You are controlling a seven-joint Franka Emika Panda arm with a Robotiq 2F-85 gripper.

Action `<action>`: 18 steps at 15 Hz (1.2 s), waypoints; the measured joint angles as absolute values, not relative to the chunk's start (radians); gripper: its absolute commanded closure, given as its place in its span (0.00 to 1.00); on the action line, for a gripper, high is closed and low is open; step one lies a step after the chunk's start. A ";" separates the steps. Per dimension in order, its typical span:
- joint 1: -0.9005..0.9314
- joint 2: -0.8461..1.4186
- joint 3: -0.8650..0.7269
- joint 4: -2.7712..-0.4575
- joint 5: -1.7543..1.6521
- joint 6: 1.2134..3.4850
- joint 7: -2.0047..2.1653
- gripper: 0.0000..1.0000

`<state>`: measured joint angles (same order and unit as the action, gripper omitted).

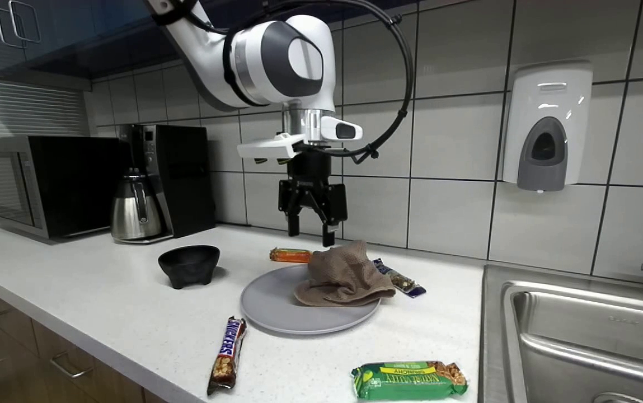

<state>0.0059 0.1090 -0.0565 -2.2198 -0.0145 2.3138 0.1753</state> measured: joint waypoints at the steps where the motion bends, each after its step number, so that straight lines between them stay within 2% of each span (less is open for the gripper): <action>1: 0.004 0.120 -0.059 -2.216 -0.014 2.324 0.175 0.00; 18: 0.001 0.331 -0.081 -2.031 -0.014 2.361 0.176 0.00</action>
<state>0.0011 0.3312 -0.0809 -2.0310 -0.0144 2.3605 0.1764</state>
